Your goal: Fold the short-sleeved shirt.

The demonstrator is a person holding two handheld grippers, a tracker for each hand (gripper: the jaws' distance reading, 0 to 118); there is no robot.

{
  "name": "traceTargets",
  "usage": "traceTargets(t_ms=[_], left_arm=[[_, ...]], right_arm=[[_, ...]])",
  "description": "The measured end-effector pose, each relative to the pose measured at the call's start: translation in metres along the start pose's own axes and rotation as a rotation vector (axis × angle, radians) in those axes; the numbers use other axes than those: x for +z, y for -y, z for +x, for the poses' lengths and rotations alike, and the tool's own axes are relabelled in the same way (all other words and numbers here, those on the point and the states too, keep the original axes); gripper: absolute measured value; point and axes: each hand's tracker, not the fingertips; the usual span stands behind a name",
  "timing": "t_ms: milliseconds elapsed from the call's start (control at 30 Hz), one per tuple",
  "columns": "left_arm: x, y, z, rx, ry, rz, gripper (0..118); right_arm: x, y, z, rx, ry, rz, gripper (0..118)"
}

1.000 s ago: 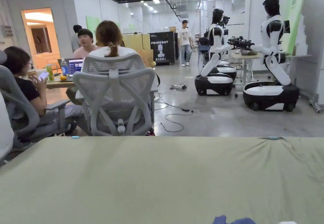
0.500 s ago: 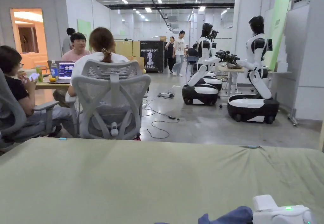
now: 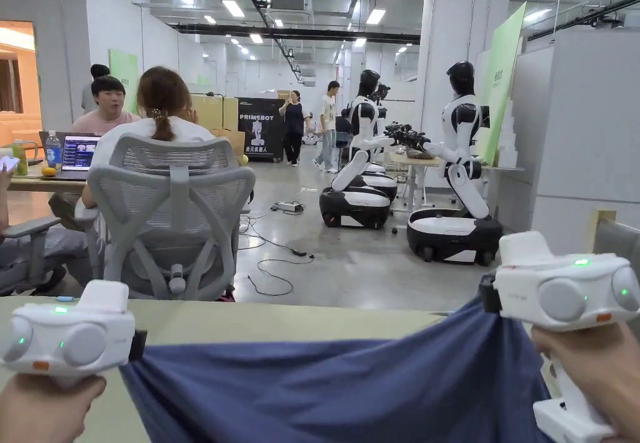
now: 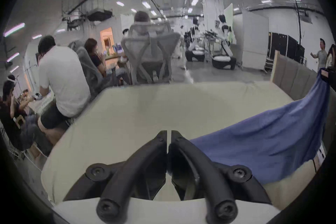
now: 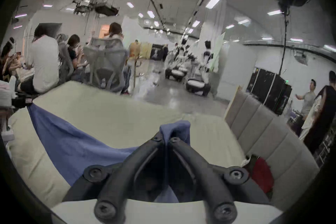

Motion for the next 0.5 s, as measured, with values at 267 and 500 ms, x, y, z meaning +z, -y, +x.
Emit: traceTargets(t_ms=[267, 500], left_arm=[[-0.001, -0.132, -0.005, 0.007, -0.093, 0.202, 1], [0.003, -0.208, -0.009, -0.013, -0.148, 0.312, 1]], right_arm=[[0.003, -0.1, 0.044, -0.085, 0.087, 0.209, 2], [-0.006, -0.15, 0.045, -0.08, 0.12, 0.312, 2]])
